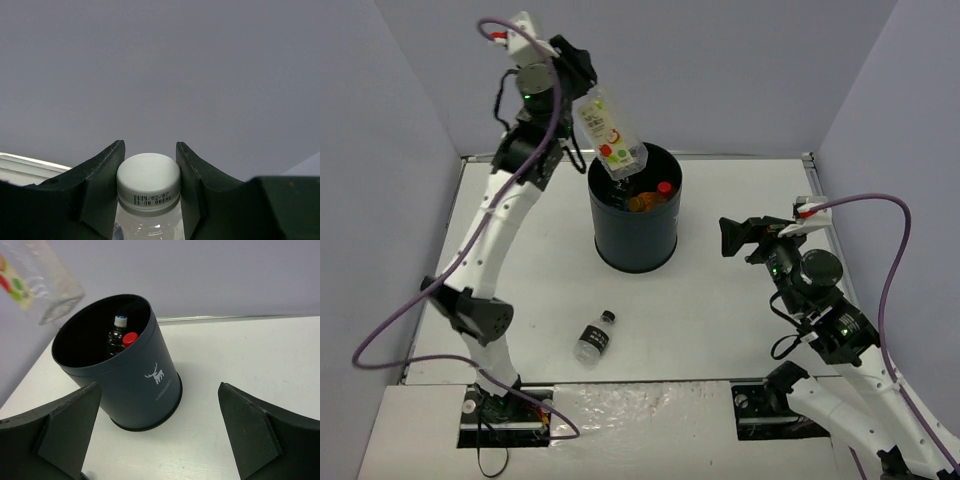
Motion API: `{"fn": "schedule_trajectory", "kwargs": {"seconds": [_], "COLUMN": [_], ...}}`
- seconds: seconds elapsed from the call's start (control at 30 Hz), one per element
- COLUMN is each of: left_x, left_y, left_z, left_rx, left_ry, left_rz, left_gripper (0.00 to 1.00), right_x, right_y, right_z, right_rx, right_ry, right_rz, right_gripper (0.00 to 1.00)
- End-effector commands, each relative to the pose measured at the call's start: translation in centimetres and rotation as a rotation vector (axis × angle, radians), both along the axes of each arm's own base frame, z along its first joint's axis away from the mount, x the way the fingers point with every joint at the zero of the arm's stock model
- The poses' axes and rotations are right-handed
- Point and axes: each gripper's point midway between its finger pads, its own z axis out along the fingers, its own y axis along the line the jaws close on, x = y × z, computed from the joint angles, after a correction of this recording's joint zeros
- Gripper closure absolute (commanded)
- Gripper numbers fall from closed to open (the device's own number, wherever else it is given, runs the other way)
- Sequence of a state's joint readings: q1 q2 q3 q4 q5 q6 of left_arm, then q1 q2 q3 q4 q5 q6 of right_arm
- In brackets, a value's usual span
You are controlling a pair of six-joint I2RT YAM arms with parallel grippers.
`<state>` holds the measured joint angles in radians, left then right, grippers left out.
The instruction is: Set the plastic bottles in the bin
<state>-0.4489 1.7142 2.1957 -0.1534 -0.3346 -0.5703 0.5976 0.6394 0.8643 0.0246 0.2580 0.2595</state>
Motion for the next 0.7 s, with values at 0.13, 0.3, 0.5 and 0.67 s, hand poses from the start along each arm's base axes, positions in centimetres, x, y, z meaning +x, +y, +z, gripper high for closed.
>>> {"fn": "schedule_trajectory", "kwargs": {"seconds": [0.13,0.3,0.5,0.67], "left_x": [4.3,3.0,0.4,-2.9], "left_y": [-6.0,-7.2,-6.1,-2.3], "left_z": [-6.0,-6.0,-2.4,-2.0], "left_rx": [0.212,0.261,0.299,0.357], "left_ry": [0.096,0.077,0.060,0.136], "left_rz": [0.011,-0.031,-0.030,0.040], "left_gripper": [0.88,0.03,0.03,0.03], "right_x": [1.7,1.7,1.2,-1.3], "right_y": [-0.2,0.7,4.6,12.5], "right_z": [-0.6,-0.9,-1.9,-6.0], "right_rx": [-0.055,-0.070,-0.093,-0.169], "right_ry": [0.002,0.010,0.041,0.191], "right_rz": [-0.062,-0.014,0.195,0.544], "right_gripper": [0.00,0.00,0.00,0.00]}}
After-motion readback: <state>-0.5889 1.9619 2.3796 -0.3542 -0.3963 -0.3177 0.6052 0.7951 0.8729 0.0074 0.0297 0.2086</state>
